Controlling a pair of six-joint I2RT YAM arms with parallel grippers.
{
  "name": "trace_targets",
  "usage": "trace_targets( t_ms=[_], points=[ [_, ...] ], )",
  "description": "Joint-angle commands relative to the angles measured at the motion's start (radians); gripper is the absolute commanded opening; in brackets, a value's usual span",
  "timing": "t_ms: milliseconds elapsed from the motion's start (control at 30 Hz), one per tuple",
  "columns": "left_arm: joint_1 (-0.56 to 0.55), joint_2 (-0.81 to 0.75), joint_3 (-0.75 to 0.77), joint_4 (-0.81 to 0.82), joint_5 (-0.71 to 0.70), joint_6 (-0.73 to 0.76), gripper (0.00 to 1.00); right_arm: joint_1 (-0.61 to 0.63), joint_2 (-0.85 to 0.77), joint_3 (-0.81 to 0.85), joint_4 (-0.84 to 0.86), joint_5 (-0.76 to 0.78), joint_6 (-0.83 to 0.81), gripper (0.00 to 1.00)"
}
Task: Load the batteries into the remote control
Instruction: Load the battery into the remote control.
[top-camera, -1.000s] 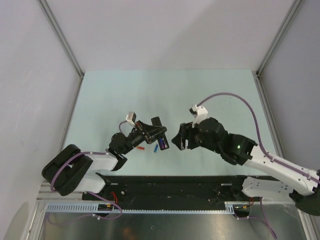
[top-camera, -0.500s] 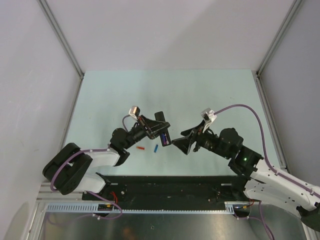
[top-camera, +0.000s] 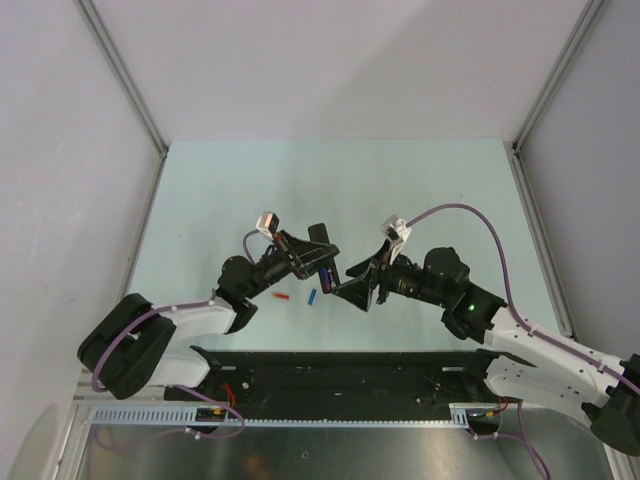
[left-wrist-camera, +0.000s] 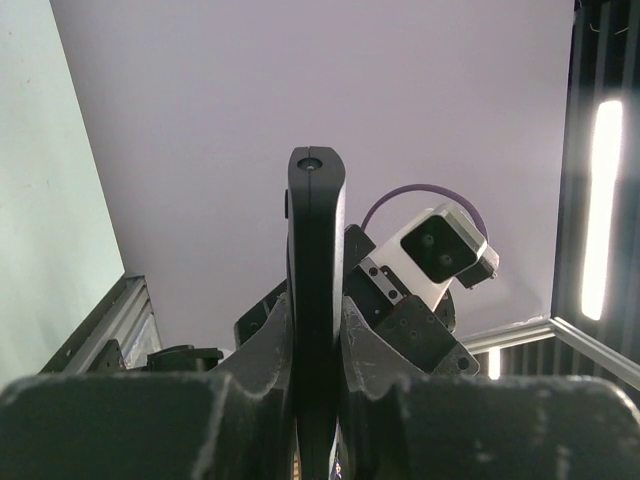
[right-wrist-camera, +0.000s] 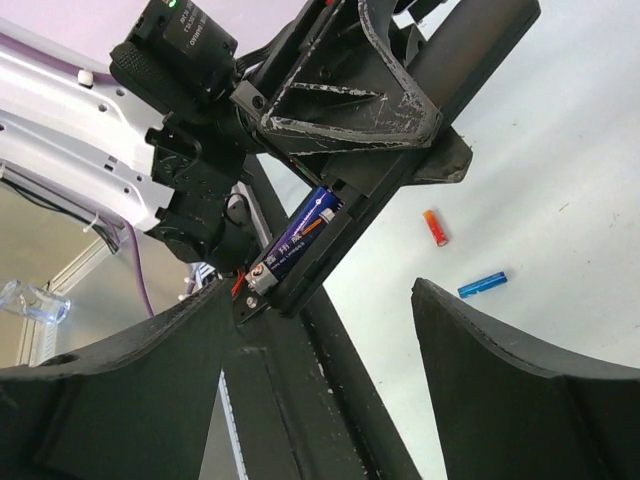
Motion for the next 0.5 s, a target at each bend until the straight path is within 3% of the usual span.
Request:
trace_targets(
  t_ms=[0,467],
  points=[
    [0.001,-0.032,0.026,0.002,0.011,-0.006,0.0,-0.006,0.007,0.002,0.077,-0.046,-0.007,0.76],
    [-0.012,-0.042,0.024,-0.001,0.006,-0.004,0.0,-0.017,0.033,0.001,0.089,-0.044,0.003,0.73]
  ],
)
